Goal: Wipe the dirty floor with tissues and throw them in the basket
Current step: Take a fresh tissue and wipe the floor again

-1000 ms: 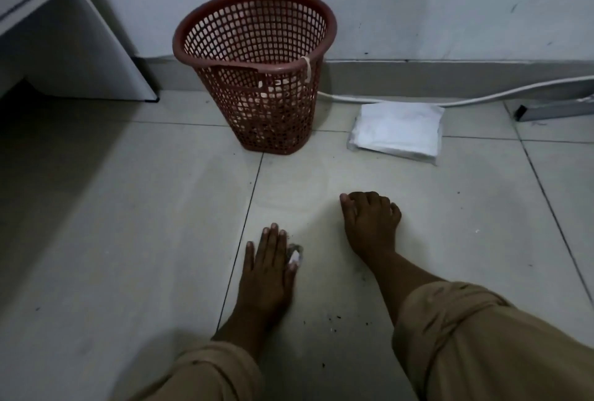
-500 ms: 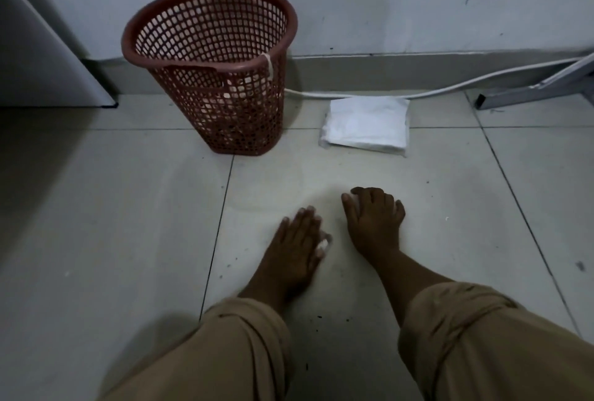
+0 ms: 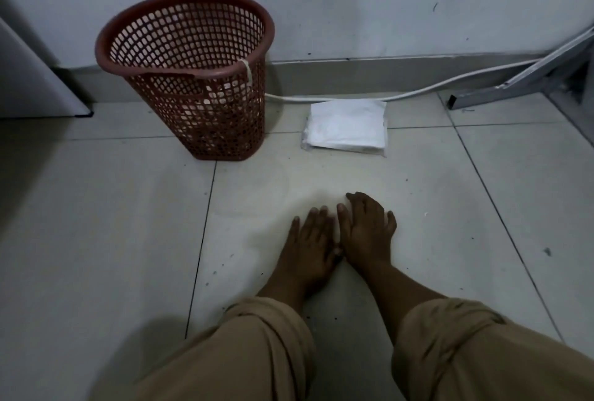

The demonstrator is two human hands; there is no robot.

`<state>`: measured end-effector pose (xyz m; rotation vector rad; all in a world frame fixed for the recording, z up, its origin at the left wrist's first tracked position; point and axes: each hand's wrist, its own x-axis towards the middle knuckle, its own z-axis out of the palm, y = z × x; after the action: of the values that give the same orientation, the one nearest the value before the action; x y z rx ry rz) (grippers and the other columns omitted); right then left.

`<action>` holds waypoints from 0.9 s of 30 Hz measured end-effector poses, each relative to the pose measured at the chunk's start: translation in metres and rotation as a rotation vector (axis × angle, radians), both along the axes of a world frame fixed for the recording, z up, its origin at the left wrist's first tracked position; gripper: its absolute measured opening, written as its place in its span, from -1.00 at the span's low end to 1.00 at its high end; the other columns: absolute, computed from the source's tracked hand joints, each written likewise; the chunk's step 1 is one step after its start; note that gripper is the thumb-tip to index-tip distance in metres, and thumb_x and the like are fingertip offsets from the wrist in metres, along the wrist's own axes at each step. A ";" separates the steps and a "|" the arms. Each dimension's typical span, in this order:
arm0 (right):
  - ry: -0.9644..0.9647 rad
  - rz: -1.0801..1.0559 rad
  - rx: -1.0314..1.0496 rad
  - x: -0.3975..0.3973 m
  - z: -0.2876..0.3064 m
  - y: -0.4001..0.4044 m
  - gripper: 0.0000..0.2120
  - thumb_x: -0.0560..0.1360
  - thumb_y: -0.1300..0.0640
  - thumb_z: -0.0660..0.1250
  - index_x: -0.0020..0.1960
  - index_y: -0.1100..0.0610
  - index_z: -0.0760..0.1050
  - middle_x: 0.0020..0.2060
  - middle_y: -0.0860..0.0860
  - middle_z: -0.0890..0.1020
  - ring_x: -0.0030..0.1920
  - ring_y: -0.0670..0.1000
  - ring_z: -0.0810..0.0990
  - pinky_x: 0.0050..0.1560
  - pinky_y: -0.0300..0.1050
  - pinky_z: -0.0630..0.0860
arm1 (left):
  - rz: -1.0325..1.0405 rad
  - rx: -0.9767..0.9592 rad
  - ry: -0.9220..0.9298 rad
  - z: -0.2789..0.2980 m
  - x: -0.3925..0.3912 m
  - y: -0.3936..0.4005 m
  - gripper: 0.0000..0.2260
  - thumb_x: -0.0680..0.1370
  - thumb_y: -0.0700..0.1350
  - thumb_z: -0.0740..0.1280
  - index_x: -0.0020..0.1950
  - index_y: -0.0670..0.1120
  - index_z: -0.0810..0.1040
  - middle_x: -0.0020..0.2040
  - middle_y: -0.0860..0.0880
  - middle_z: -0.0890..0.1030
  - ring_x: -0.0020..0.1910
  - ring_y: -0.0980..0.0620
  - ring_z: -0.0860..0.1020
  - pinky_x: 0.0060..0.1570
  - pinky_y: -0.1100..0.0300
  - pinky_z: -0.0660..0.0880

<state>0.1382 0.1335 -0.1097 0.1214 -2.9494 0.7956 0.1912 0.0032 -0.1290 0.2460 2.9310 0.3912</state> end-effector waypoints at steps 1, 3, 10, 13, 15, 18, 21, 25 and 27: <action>0.010 0.003 0.009 0.006 0.000 0.001 -0.57 0.63 -0.11 0.08 0.42 0.03 0.37 0.42 0.01 0.40 0.47 0.02 0.27 0.49 0.22 0.02 | 0.066 -0.006 0.000 0.002 0.001 -0.007 -0.42 0.65 0.17 -0.12 0.58 -0.03 -0.24 0.56 0.01 -0.31 0.54 0.04 -0.35 0.48 0.03 -0.40; -0.020 0.106 0.069 0.022 -0.001 0.003 -0.49 0.63 -0.17 -0.01 0.52 0.00 0.22 0.52 0.00 0.24 0.55 0.00 0.10 0.53 0.17 -0.08 | 0.166 -0.026 -0.001 0.007 0.002 -0.025 -0.43 0.66 0.12 -0.09 0.59 -0.06 -0.21 0.59 -0.04 -0.24 0.56 0.01 -0.30 0.50 0.00 -0.35; -0.122 0.555 0.341 0.088 -0.031 0.016 -0.27 0.56 -0.40 -0.18 0.57 -0.05 -0.28 0.56 -0.07 -0.26 0.55 -0.04 -0.31 0.48 0.14 -0.40 | 0.214 -0.022 -0.018 0.022 -0.005 -0.039 -0.43 0.67 0.12 -0.09 0.60 -0.07 -0.19 0.60 -0.07 -0.23 0.56 -0.02 -0.29 0.52 -0.06 -0.28; -0.061 0.634 0.439 0.080 -0.026 0.038 -0.27 0.56 -0.40 -0.14 0.58 -0.05 -0.22 0.58 -0.06 -0.14 0.58 -0.01 -0.16 0.47 0.18 -0.41 | 0.188 -0.041 -0.022 0.024 -0.005 -0.029 -0.41 0.66 0.16 -0.12 0.60 -0.07 -0.22 0.60 -0.07 -0.26 0.55 -0.03 -0.32 0.51 -0.08 -0.29; -0.097 0.486 0.457 0.064 -0.019 0.041 -0.27 0.55 -0.40 -0.20 0.57 -0.03 -0.28 0.56 -0.05 -0.22 0.56 -0.01 -0.25 0.47 0.19 -0.43 | 0.168 -0.034 -0.029 0.025 -0.003 -0.024 -0.40 0.65 0.18 -0.12 0.59 -0.06 -0.23 0.59 -0.06 -0.27 0.55 -0.02 -0.33 0.51 -0.08 -0.31; -0.205 0.283 0.413 0.049 -0.014 0.018 -0.26 0.56 -0.34 -0.19 0.55 0.03 -0.37 0.51 -0.01 -0.37 0.53 0.00 -0.38 0.46 0.18 -0.45 | 0.137 -0.032 -0.026 0.025 0.002 -0.018 -0.40 0.65 0.19 -0.09 0.59 -0.04 -0.22 0.58 -0.05 -0.31 0.55 -0.02 -0.35 0.51 -0.07 -0.31; -0.171 0.456 0.402 0.058 -0.011 -0.004 -0.32 0.58 -0.28 -0.21 0.55 0.03 -0.34 0.52 0.00 -0.34 0.54 0.04 -0.34 0.46 0.22 -0.44 | 0.137 -0.029 -0.032 0.028 0.002 -0.019 -0.40 0.65 0.19 -0.09 0.60 -0.03 -0.19 0.57 -0.05 -0.34 0.54 -0.03 -0.35 0.51 -0.09 -0.30; -0.104 0.715 0.445 0.063 -0.017 0.026 -0.29 0.56 -0.40 -0.22 0.56 -0.08 -0.30 0.57 -0.07 -0.18 0.55 -0.06 -0.30 0.46 0.19 -0.44 | 0.162 -0.046 -0.039 0.028 -0.001 -0.030 -0.39 0.64 0.22 -0.12 0.60 -0.03 -0.19 0.57 -0.05 -0.35 0.55 -0.04 -0.35 0.51 -0.12 -0.28; -0.098 0.597 0.476 0.050 -0.017 0.045 -0.27 0.53 -0.43 -0.25 0.56 -0.08 -0.32 0.58 -0.07 -0.19 0.55 -0.07 -0.31 0.45 0.19 -0.46 | 0.185 -0.061 -0.048 0.026 -0.002 -0.036 -0.37 0.62 0.25 -0.14 0.59 -0.03 -0.21 0.57 -0.04 -0.35 0.55 -0.04 -0.35 0.51 -0.13 -0.28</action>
<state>0.1884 0.1788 -0.1268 1.0515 -3.1538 0.1054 0.1894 -0.0332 -0.1030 -0.0435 2.9218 0.3272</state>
